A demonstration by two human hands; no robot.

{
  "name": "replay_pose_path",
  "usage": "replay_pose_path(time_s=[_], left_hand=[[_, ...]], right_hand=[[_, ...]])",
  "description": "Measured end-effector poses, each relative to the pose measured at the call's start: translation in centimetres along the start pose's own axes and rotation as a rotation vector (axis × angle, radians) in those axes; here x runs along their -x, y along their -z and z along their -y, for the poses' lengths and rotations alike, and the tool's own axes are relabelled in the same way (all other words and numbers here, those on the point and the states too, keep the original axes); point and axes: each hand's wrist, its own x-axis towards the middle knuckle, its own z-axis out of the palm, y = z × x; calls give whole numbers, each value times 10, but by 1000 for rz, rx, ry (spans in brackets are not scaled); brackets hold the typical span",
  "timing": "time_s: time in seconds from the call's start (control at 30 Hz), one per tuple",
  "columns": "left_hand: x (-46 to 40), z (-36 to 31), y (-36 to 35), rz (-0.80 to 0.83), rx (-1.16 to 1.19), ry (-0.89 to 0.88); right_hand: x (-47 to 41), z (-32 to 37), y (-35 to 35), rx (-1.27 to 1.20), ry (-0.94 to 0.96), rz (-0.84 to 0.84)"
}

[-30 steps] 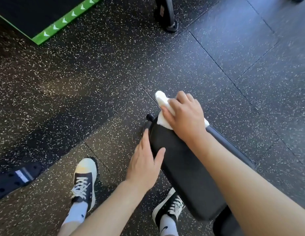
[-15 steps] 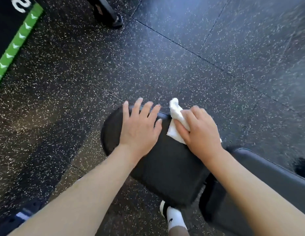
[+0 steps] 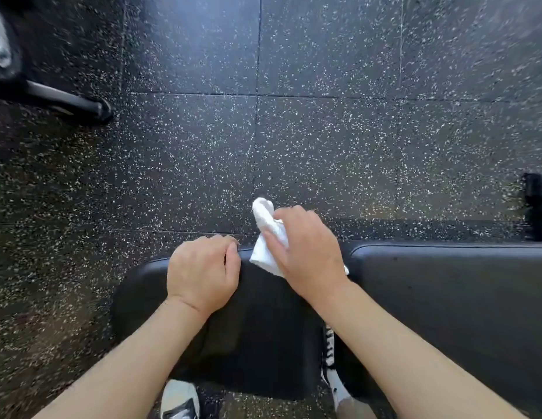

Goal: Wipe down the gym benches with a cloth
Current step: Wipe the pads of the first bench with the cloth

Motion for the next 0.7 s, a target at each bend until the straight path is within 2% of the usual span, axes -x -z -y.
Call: replay_pose_path(time_s=[0.17,0.27,0.4,0.5,0.57,0.7], left_hand=[[2,0,-5,-61,-11,-12],[2,1,-3,-62,-12,-25],[2,3,1,-62,51,-78],[7,6,-1,-21,72,-126],[9,7,-1,-28,101,-192],[11,9,-1,-26,81,-446]], right_hand=[[-17,5,-4,-66,-140,-20],[-9,8,-5,-87,-199,-97],[23,11,-21,-103,-250,-405],[70,23,-49,-200,-381,-624],[111,32,-70,-254,-503,-689],[188,45,-100,-282,-643,-684]])
